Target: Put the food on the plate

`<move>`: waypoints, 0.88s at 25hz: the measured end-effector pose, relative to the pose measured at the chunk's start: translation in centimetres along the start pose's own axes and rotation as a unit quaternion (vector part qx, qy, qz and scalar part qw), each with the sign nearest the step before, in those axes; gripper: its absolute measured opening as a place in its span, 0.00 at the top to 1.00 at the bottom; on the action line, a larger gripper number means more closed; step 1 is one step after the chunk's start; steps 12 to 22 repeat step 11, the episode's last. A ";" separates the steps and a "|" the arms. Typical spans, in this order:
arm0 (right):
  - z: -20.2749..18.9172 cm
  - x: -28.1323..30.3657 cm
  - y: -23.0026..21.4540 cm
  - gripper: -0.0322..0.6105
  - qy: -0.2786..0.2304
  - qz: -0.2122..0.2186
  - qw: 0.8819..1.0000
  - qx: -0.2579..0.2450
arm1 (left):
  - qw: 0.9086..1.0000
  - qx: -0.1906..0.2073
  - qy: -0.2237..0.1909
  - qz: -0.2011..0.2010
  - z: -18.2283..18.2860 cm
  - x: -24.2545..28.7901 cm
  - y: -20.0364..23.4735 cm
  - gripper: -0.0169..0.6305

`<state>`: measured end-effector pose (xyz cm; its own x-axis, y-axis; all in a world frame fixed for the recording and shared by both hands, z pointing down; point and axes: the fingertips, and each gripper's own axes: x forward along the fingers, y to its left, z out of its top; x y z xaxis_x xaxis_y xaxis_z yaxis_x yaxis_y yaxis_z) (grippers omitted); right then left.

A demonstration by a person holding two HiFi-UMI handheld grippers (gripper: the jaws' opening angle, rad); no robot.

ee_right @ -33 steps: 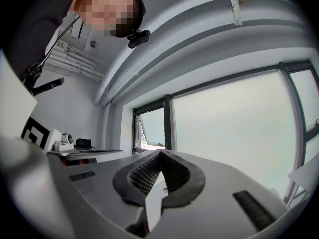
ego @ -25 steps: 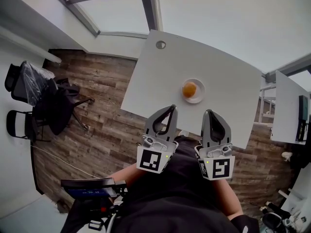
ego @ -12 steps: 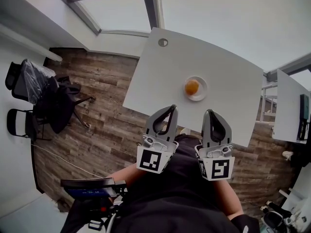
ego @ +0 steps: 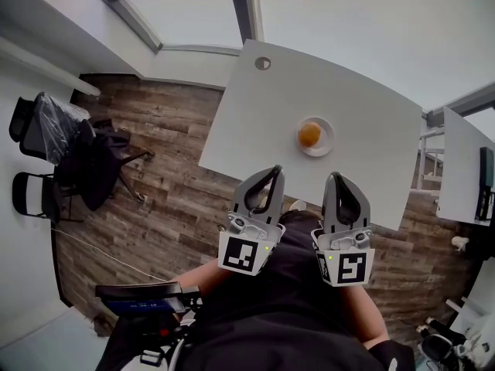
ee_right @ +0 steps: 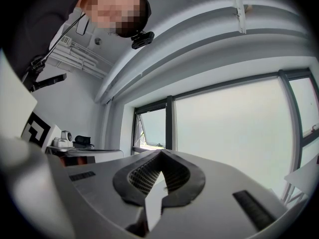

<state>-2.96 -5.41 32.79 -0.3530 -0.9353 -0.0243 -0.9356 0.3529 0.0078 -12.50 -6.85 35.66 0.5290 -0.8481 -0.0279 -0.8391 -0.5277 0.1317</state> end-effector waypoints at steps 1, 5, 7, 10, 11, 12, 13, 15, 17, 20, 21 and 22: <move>-0.1 -0.1 0.1 0.95 0.000 -0.001 1.000 0.000 | 1.000 0.000 0.000 0.000 0.0 -0.1 0.0 0.96; 0.0 -0.4 0.3 0.95 0.001 -0.004 1.000 -0.002 | 1.000 -0.003 0.002 -0.004 -0.1 -0.4 -0.1 0.96; -0.1 -0.4 0.3 0.95 0.001 -0.005 1.000 -0.003 | 1.000 -0.005 0.003 -0.005 -0.3 -0.3 -0.1 0.96; -0.1 -0.5 0.5 0.95 0.001 -0.006 1.000 -0.002 | 1.000 -0.007 0.002 -0.006 -0.2 -0.5 0.0 0.96; -0.1 -0.5 0.6 0.95 0.001 -0.006 1.000 -0.001 | 1.000 -0.007 0.002 -0.006 -0.1 -0.6 0.1 0.96; -0.1 -0.5 0.6 0.95 0.001 -0.006 1.000 -0.001 | 1.000 -0.007 0.002 -0.006 -0.1 -0.6 0.1 0.96; -0.1 -0.5 0.6 0.95 0.001 -0.006 1.000 -0.001 | 1.000 -0.007 0.002 -0.006 -0.1 -0.6 0.1 0.96; -0.1 -0.5 0.6 0.95 0.001 -0.006 1.000 -0.001 | 1.000 -0.007 0.002 -0.006 -0.1 -0.6 0.1 0.96; -0.1 -0.5 0.6 0.95 0.001 -0.006 1.000 -0.001 | 1.000 -0.007 0.002 -0.006 -0.1 -0.6 0.1 0.96; -0.1 -0.5 0.6 0.95 0.001 -0.006 1.000 -0.001 | 1.000 -0.007 0.002 -0.006 -0.1 -0.6 0.1 0.96; -0.1 -0.5 0.6 0.95 0.001 -0.006 1.000 -0.001 | 1.000 -0.007 0.002 -0.006 -0.1 -0.6 0.1 0.96; -0.1 -0.5 0.6 0.95 0.001 -0.006 1.000 -0.001 | 1.000 -0.007 0.002 -0.006 -0.1 -0.6 0.1 0.96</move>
